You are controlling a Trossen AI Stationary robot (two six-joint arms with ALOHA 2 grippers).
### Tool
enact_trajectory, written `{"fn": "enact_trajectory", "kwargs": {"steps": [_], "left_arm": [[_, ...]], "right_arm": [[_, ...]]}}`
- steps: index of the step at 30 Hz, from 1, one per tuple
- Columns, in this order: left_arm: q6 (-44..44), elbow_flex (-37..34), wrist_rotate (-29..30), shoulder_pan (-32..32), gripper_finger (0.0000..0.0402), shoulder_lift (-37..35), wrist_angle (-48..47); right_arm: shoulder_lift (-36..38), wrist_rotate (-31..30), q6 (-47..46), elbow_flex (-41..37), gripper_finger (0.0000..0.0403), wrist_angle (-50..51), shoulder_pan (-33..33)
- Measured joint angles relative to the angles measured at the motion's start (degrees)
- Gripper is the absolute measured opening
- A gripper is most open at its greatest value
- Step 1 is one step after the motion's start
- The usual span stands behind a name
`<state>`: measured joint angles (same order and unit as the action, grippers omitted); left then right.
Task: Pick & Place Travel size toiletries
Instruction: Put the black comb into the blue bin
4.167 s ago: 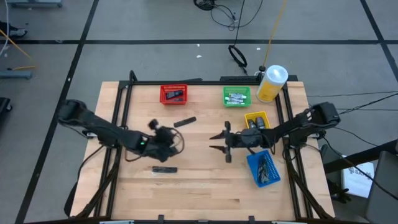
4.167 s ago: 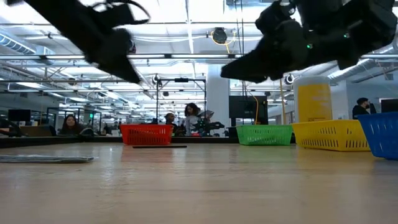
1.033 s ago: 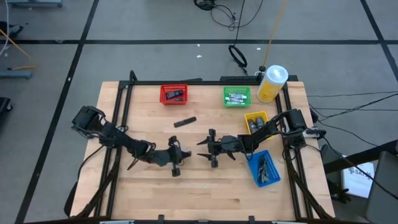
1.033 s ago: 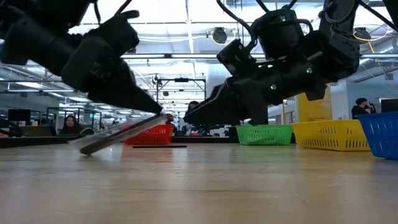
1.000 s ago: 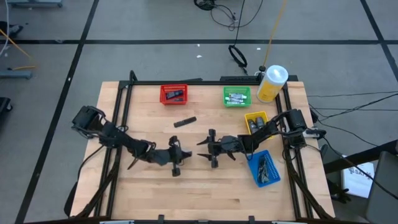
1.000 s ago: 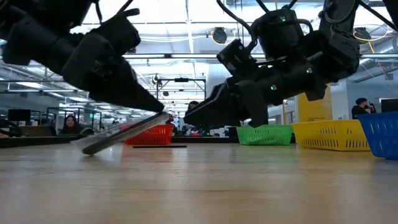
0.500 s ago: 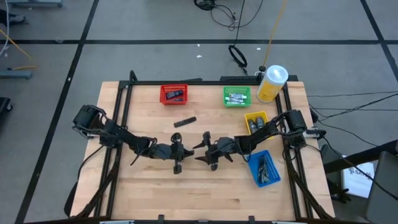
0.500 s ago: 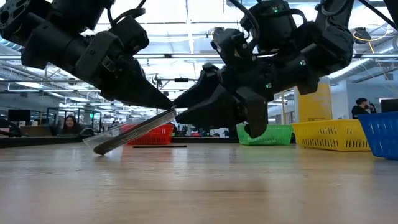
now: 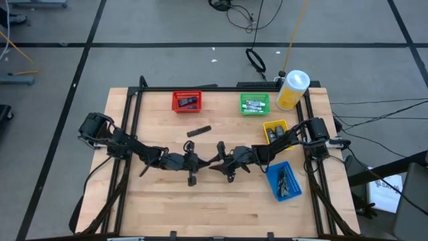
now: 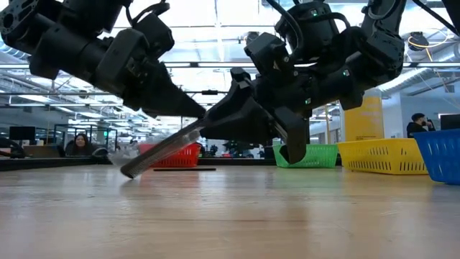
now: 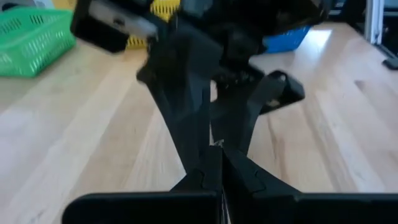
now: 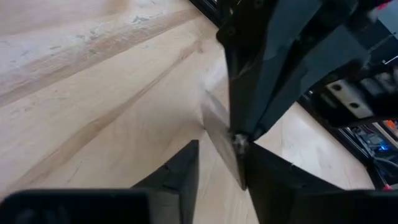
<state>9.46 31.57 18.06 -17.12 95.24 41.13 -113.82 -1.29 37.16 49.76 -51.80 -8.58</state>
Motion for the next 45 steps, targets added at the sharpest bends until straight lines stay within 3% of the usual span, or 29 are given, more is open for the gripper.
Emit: {"fn": "enact_trajectory", "kwargs": {"steps": [9, 12, 18, 21, 26, 33, 40, 45], "left_arm": [[-0.25, 0.01, 0.00, 0.72, 0.0001, -0.02, 1.19], [-1.04, 0.00, -0.05, 0.79, 0.0008, 0.00, 1.38], [-6.19, 0.02, -1.39, 1.51, 0.0097, -3.17, 4.02], [-6.43, 0.02, 0.31, 1.77, 0.0146, -7.31, 1.38], [2.46, 0.04, 7.31, 1.04, 0.0190, -10.59, -6.86], [9.26, -0.01, 18.18, -0.58, 0.0195, -4.18, -6.82], [9.77, 0.02, 21.05, -0.59, 0.0195, 6.13, 3.36], [9.23, 0.02, 21.05, -0.52, 0.0195, 11.38, 7.23]], "right_arm": [[0.00, -0.16, -0.58, 0.00, 0.0019, 0.74, -0.52], [0.00, -0.12, -3.76, 0.00, 0.0008, 0.89, -1.03], [0.52, -0.39, -13.72, -0.02, 0.0011, 3.11, -1.41], [4.38, -3.71, -15.48, -0.64, 0.0006, 9.01, -1.94], [18.65, -13.18, -18.45, -1.39, 0.0009, 32.79, -4.11], [43.06, -14.02, -35.16, -0.79, 0.0007, 68.05, -8.04], [58.18, -5.49, -64.44, 10.42, 0.0007, 104.11, -12.66], [61.42, 4.97, -85.20, 16.55, 0.0007, 116.12, -14.15]]}}
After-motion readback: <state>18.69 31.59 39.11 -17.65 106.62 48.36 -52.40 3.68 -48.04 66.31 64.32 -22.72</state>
